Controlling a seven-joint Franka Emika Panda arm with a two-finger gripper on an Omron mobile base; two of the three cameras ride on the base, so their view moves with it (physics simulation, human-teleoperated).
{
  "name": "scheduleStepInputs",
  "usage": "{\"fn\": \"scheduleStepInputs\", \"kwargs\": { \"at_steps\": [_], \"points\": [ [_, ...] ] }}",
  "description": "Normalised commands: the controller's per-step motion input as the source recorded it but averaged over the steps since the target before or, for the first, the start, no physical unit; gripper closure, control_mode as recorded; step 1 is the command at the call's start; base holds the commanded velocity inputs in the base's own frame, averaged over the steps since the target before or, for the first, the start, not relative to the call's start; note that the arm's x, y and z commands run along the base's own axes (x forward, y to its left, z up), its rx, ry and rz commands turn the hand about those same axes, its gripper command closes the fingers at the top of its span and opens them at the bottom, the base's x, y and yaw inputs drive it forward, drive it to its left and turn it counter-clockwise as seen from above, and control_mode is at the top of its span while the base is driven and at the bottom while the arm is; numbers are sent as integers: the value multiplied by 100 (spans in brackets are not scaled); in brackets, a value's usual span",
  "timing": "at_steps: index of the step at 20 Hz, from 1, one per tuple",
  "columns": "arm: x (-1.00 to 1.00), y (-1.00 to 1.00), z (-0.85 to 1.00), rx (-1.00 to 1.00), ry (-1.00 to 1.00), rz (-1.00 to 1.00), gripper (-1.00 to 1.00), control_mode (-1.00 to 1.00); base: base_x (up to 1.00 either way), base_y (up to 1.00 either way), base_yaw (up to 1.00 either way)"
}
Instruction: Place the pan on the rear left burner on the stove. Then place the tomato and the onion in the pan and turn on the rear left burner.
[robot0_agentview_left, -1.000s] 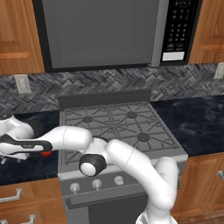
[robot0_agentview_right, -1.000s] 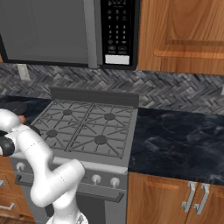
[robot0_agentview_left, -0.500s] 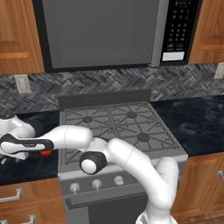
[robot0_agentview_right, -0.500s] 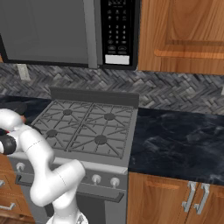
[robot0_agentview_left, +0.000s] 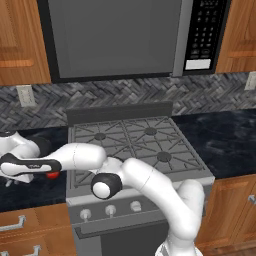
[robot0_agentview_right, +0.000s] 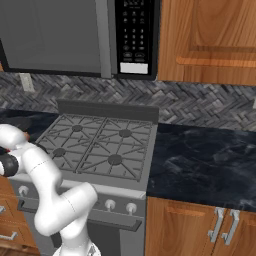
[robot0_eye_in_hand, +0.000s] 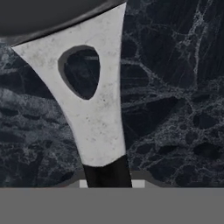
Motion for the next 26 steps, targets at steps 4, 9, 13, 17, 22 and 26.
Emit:
{"fn": "scheduleStepInputs", "kwargs": {
  "at_steps": [4, 9, 13, 17, 22, 26],
  "points": [
    [0, -5, 9, -7, 0, -6, 100, -100, 0, 0, 0],
    [0, 0, 34, -5, 0, -4, 100, -100, 0, 0, 0],
    [0, 0, 53, -2, 0, -1, 100, -100, 0, 0, 0],
    [0, -4, 47, -4, 0, 0, 100, -100, 0, 0, 0],
    [0, -24, 41, -5, 0, -1, 100, -100, 0, 0, 0],
    [0, -43, 41, -4, -1, -2, 100, -100, 0, 0, 0]
  ]
}}
